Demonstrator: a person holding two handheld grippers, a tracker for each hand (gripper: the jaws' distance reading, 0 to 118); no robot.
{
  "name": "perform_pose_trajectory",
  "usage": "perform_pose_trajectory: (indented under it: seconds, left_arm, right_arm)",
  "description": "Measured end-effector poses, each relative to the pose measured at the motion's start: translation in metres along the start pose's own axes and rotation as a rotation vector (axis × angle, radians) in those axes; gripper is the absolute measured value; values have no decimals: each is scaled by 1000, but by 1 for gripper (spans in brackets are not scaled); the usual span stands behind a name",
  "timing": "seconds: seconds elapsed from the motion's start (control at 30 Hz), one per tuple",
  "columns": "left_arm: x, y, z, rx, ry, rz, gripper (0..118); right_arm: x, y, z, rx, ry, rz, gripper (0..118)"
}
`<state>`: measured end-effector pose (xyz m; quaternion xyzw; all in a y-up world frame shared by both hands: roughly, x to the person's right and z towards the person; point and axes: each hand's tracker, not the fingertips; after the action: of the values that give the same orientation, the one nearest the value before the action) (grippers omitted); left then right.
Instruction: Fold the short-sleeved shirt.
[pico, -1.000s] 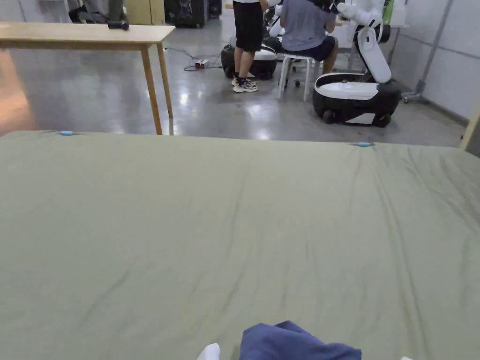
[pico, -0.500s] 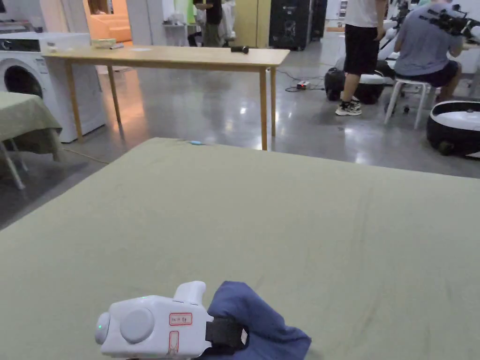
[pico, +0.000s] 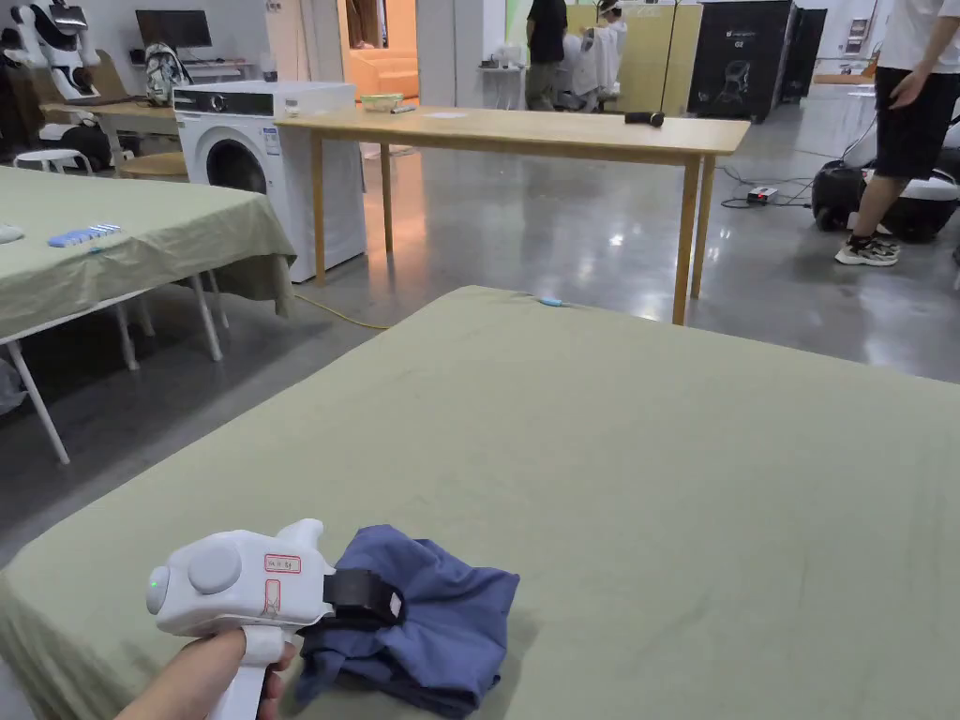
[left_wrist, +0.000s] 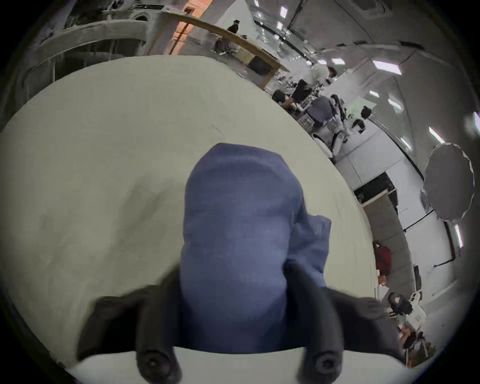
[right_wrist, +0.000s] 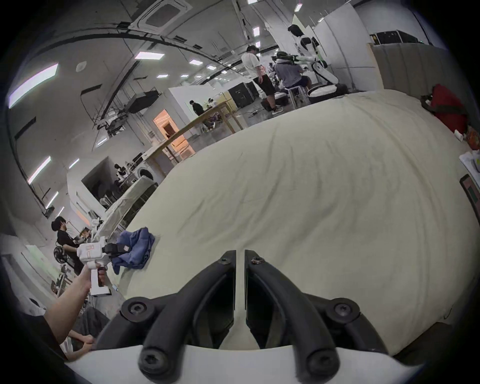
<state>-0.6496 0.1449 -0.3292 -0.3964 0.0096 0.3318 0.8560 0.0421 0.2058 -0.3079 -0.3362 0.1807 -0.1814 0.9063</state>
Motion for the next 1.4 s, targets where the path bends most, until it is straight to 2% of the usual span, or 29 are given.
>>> perform_pose_trajectory:
  seconds: [0.03,0.07,0.1,0.17,0.27,0.33,0.37,0.4,0.43,0.47,0.5,0.57,0.63,0.73,0.77,0.97,1.1,1.2,1.3,1.4]
  left_arm:
    - [1,-1,3,8,39,-12,110]
    - [2,-3,14,14,53,-37,118]
    - [3,-2,28,115,27,-50,116]
    - [6,-2,56,118,92,-33,117]
    - [31,-17,96,255,186,-115,116]
    - [62,-29,111,314,248,-195,111]
    - [99,-44,120,348,251,-245,102]
    - [122,-53,123,379,250,-277,88]
    - [148,-62,123,408,243,-307,64]
    - [177,-72,122,429,221,-334,32]
    - [191,-74,116,454,203,-364,32]
    - [249,-93,107,516,189,-453,7]
    - [294,-100,90,530,101,-555,7]
    - [373,-117,71,594,78,-704,7]
    - [405,-136,67,617,62,-731,7]
    - [497,-155,43,670,14,-748,7]
    - [525,-160,49,695,25,-774,7]
    - [529,-158,57,713,37,-780,7]
    - [530,-158,64,717,38,-790,7]
    - [530,-159,67,724,42,-787,15]
  right_arm:
    - [-4,2,2,0,-3,2,8]
    - [-5,3,3,1,-6,4,8]
    - [-6,3,5,1,-6,5,8]
    - [-5,3,12,8,0,13,8]
    - [-3,5,19,15,3,34,8]
    - [2,8,25,28,-3,59,8]
    - [2,11,30,47,-21,74,8]
    - [3,15,35,66,-33,87,8]
    - [2,20,43,93,-40,109,8]
    - [1,26,52,135,-57,140,8]
    - [1,32,60,170,-78,169,8]
    - [5,50,75,227,-114,239,8]
    - [4,69,89,291,-143,305,8]
    - [-2,98,108,413,-213,423,8]
    - [-4,105,113,443,-214,441,8]
    - [-15,154,130,534,-267,535,8]
    - [-12,174,136,571,-275,514,8]
    - [-7,180,143,593,-255,472,8]
    - [-8,180,144,615,-260,471,8]
    - [-10,179,144,610,-261,470,12]
